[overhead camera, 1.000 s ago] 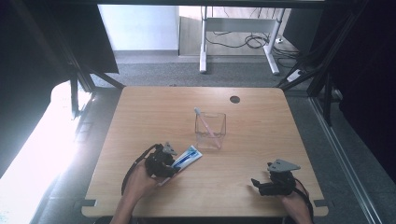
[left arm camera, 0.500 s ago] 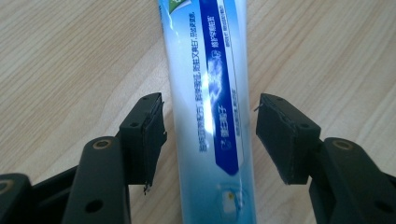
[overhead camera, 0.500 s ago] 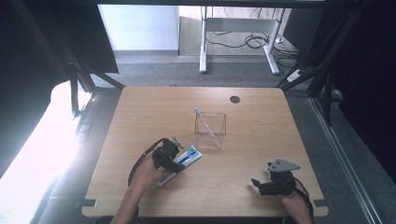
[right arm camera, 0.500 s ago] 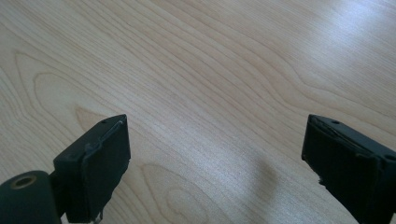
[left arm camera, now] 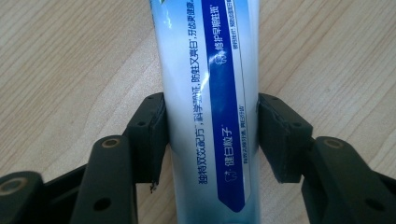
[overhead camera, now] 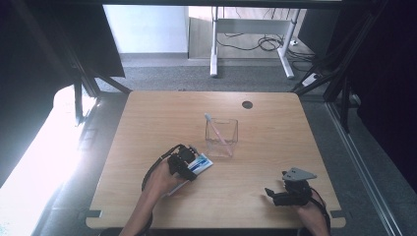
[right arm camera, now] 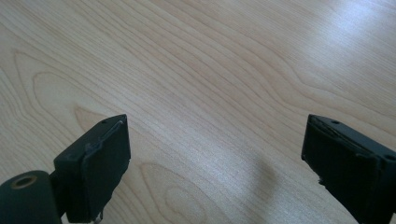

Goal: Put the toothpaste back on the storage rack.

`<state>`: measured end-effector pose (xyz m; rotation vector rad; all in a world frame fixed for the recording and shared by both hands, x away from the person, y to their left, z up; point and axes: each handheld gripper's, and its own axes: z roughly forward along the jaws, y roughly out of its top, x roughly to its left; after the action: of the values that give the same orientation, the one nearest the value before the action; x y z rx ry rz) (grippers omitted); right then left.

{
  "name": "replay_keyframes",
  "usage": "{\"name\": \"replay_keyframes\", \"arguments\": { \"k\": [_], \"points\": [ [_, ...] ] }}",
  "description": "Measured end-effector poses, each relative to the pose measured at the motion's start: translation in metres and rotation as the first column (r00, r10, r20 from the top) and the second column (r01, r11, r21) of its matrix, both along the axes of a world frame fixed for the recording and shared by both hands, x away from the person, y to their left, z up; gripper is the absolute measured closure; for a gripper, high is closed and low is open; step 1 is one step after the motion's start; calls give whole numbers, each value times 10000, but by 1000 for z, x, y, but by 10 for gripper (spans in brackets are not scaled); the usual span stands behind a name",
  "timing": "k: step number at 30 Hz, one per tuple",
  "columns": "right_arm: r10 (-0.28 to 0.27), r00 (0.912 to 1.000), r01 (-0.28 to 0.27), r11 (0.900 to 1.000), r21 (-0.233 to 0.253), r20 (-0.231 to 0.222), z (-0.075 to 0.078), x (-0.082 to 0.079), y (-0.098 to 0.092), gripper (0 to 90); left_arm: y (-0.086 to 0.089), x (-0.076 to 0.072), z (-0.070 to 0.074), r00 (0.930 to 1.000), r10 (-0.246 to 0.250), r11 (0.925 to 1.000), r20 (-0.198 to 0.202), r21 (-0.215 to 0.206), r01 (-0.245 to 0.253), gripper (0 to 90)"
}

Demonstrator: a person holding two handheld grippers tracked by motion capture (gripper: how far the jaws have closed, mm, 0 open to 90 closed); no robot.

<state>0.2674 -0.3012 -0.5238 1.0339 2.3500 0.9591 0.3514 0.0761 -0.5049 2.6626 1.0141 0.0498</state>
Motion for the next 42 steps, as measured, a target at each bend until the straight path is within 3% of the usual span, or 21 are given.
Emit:
{"name": "replay_keyframes", "arguments": {
  "k": [4,8,15,23,24,34,42],
  "points": [
    [39,10000,-39,10000,-36,14,0,0,1,83,-8,-1,3,9999,138,9989,-51,460,-135,522],
    [-2,10000,2,10000,-40,23,0,0,0,84,-7,-2,6,10000,55,9991,20,416,-56,636],
    [-11,10000,11,10000,-58,10,0,-1,0,85,0,-5,9,9995,-228,9997,206,-21,228,710],
    [-35,10000,35,10000,-68,17,0,0,0,86,9,-7,12,9990,-288,9959,338,-846,316,731],
    [-28,10000,28,10000,-61,6,0,0,0,86,12,-9,13,9992,-216,9923,325,-1212,254,732],
    [-46,10000,46,10000,-64,-8,-1,0,-1,86,15,-19,23,9974,-335,9794,632,-1969,454,731],
    [-38,10000,38,10000,-77,7,-1,0,0,88,17,-30,40,9925,-531,9646,1101,-2515,795,731]
  ]
}}
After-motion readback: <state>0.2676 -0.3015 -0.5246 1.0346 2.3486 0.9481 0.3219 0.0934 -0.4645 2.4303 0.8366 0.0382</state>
